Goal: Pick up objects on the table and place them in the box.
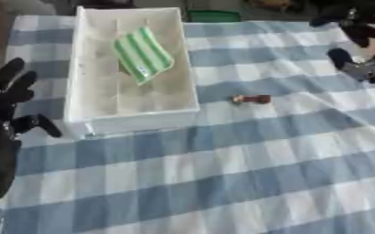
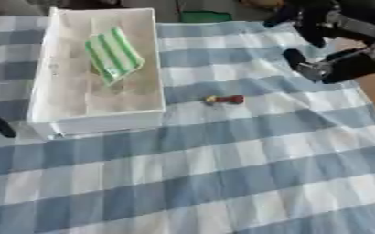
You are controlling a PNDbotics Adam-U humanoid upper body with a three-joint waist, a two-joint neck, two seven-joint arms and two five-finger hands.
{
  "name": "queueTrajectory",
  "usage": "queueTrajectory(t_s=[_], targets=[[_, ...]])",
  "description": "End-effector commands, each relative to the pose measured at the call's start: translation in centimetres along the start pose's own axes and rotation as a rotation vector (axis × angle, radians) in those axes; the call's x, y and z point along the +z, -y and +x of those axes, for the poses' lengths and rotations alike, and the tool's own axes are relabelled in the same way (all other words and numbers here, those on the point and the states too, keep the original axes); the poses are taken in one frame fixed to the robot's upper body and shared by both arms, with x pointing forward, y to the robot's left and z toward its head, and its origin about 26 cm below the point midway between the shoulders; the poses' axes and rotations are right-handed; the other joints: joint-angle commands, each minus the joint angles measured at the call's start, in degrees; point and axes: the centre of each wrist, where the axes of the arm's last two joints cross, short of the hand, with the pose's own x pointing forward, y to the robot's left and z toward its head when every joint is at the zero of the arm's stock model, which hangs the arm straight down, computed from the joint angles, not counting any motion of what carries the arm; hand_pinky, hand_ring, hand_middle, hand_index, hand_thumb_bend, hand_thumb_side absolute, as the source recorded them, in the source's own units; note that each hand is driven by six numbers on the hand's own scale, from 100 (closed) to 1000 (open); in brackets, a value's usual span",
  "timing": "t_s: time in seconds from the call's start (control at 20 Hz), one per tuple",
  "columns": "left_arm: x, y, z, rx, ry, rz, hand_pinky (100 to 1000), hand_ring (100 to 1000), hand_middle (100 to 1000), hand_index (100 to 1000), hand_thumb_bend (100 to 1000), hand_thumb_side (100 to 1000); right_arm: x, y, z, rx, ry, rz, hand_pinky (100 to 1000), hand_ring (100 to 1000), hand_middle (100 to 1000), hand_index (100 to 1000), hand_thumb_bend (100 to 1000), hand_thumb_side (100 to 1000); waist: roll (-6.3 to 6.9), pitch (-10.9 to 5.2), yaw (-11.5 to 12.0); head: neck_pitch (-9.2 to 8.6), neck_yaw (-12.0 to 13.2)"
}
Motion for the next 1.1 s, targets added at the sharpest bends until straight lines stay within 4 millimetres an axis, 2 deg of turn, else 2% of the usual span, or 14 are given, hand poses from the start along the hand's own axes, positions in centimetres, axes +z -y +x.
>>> queueTrajectory(t_s=[0.05, 0.1, 0.25, 0.3, 0.65, 0.9, 1.1], targets=[[-0.3, -0.1, 0.6, -0.003, 0.019, -0.018, 465, 1000, 991, 792, 190, 738, 0.1, 0.0, -1.6, 0.08, 0.047, 0.182, 133, 261, 227, 852, 100, 395, 0.06, -1.51, 0.2, -0.48, -0.5], [-0.3, -0.1, 0.5, -0.002, 0.018, -0.018, 465, 1000, 992, 792, 191, 740, 0.1, -0.4, -2.1, 0.082, 0.039, 0.205, 142, 263, 229, 846, 100, 439, 0.07, -1.52, 0.3, -0.49, -0.5], [-0.3, -0.1, 0.5, 0.0, 0.016, -0.016, 465, 1000, 992, 792, 191, 740, 0.0, -1.6, -3.0, 0.083, 0.018, 0.257, 147, 264, 229, 837, 100, 474, 0.13, -1.57, 0.4, -0.41, -0.5], [-0.3, -0.1, 0.5, 0.001, 0.016, -0.016, 465, 1000, 992, 792, 191, 741, 0.0, -2.2, -3.3, 0.077, 0.006, 0.277, 152, 265, 229, 837, 100, 529, 0.2, -1.55, 0.4, -0.49, -0.5], [-0.3, 0.1, 0.5, 0.006, 0.018, -0.016, 465, 1000, 993, 792, 190, 742, 0.1, -4.9, -4.9, 0.042, -0.071, 0.32, 144, 261, 224, 840, 100, 547, 0.67, -1.53, 0.6, -0.66, -0.7], [-0.4, 0.3, 0.5, 0.013, 0.024, -0.02, 465, 1000, 993, 792, 188, 743, -0.4, -6.7, -5.4, 0.014, -0.095, 0.343, 142, 259, 222, 833, 100, 619, 1.16, -1.42, 0.8, -0.77, -0.9], [-0.4, 0.3, 0.5, 0.015, 0.026, -0.022, 465, 1000, 993, 792, 187, 742, -0.7, -7.5, -5.5, 0.012, -0.101, 0.364, 151, 262, 225, 821, 100, 633, 1.3, -1.42, 0.9, -0.73, -1.0]])
